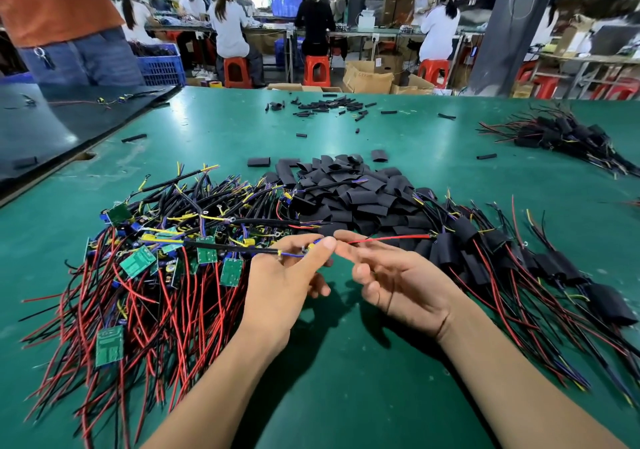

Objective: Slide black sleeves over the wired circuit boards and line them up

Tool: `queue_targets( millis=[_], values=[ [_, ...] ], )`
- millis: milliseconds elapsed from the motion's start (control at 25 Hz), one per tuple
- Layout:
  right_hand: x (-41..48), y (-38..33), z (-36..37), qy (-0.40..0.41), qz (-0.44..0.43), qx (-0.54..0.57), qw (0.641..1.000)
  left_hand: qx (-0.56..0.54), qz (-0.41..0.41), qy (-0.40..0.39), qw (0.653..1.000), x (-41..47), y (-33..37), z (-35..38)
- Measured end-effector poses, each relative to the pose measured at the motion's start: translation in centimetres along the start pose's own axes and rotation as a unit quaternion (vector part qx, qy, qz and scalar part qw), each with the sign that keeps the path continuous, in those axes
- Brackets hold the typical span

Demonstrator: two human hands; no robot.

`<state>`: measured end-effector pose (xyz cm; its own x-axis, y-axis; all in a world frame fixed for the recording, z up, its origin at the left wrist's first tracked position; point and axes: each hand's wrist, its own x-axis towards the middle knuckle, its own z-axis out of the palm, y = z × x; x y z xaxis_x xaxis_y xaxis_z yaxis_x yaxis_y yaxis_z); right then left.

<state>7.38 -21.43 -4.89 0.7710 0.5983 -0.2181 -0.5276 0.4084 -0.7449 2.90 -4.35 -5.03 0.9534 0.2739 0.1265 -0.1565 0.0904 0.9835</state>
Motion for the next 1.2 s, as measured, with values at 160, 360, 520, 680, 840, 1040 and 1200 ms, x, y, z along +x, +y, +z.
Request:
queue_targets(
  millis=[160, 360, 520, 680, 840, 1040, 1200],
  values=[
    [1.0, 0.5, 0.0, 0.096, -0.075, -0.055, 0.991, 0.053, 0.037, -0.128, 0.99, -0.5, 0.1, -0.1],
    [1.3, 0.2, -0.3, 0.159, -0.082, 0.001, 0.984, -0.015, -0.112, -0.22, 0.969, 0.9, -0.3, 1.1],
    [1.3, 0.1, 0.0, 0.185, -0.062, 0.027, 0.98, 0.017, -0.189, -0.226, 0.955, 1.8, -0.9, 1.9],
    [1.3, 0.1, -0.1, 0.199, -0.057, 0.029, 0.978, 0.023, -0.093, -0.234, 0.968, 0.5, -1.0, 1.0],
    [1.5, 0.0, -0.1, 0.203, -0.058, 0.084, 0.974, 0.086, -0.021, -0.251, 0.964, 0.1, -1.0, 0.9],
    [1.1, -0.7, -0.3, 0.169, -0.03, 0.133, 0.976, 0.144, 0.061, -0.21, 0.965, -1.3, -0.6, 0.8],
    [1.2, 0.7, 0.5, 0.159, -0.084, -0.15, 0.972, 0.038, -0.023, -0.17, 0.984, -1.2, 0.4, 1.1]
  ],
)
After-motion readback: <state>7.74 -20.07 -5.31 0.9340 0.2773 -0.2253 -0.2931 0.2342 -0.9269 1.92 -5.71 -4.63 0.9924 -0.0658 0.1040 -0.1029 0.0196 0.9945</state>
